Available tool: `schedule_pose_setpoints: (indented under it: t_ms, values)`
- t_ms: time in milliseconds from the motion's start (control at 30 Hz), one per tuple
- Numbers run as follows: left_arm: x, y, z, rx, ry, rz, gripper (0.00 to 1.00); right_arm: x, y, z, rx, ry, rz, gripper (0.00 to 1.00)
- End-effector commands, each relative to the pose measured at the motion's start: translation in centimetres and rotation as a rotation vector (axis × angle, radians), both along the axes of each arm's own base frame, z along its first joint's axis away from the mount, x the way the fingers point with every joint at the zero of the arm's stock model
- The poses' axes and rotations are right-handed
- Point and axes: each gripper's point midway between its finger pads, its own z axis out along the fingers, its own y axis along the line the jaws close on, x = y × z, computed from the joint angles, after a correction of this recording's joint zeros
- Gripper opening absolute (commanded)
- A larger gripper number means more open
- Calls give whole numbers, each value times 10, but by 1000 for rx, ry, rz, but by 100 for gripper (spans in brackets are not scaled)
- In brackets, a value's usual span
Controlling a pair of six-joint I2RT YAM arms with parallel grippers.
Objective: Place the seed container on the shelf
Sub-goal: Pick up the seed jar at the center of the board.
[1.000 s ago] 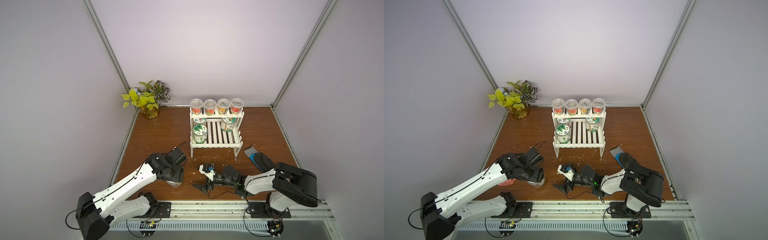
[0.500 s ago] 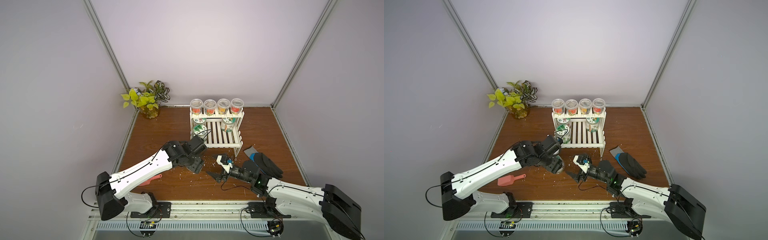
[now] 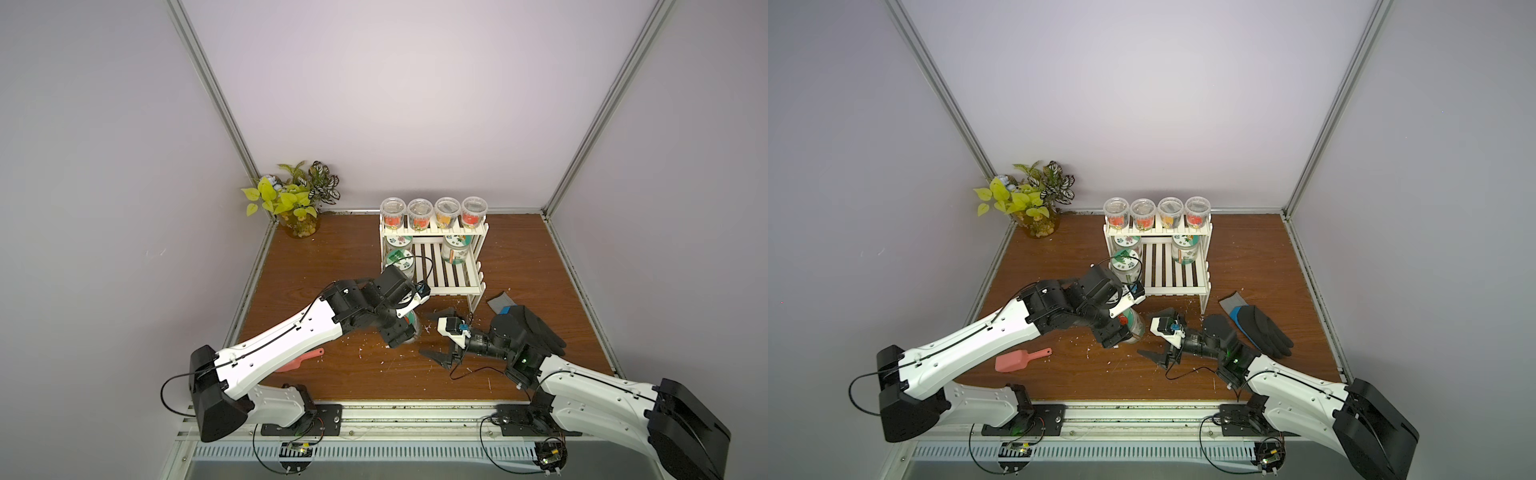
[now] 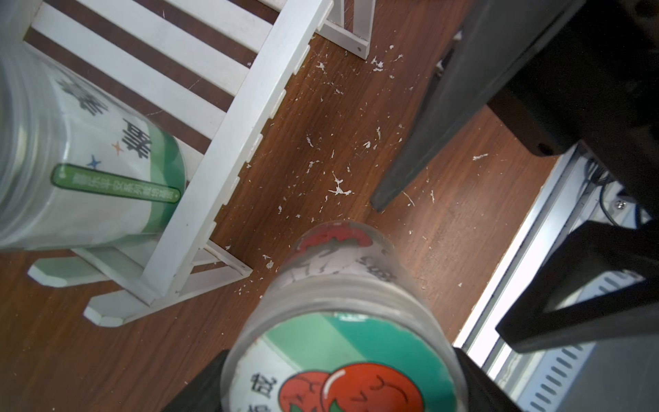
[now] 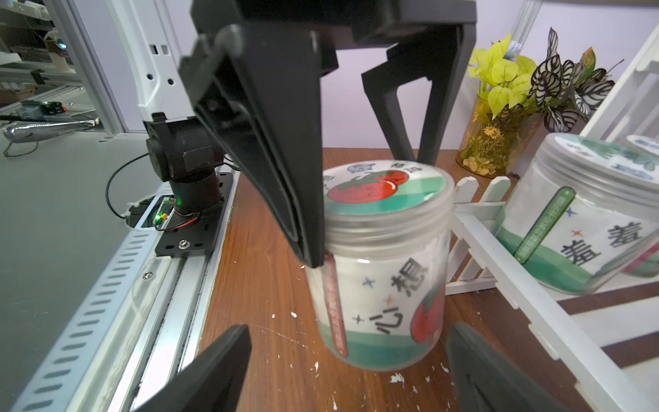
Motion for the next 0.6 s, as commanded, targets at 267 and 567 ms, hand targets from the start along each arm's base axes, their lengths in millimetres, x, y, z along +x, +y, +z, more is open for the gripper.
schedule_pose_setpoints:
  t_ms: [267, 567]
  values:
    - [-12, -16, 20, -65, -36, -173, 71, 8, 18, 33, 99, -67, 76, 92]
    - [-21, -20, 27, -113, -21, -208, 71, 9, 29, 26, 90, -63, 123, 95]
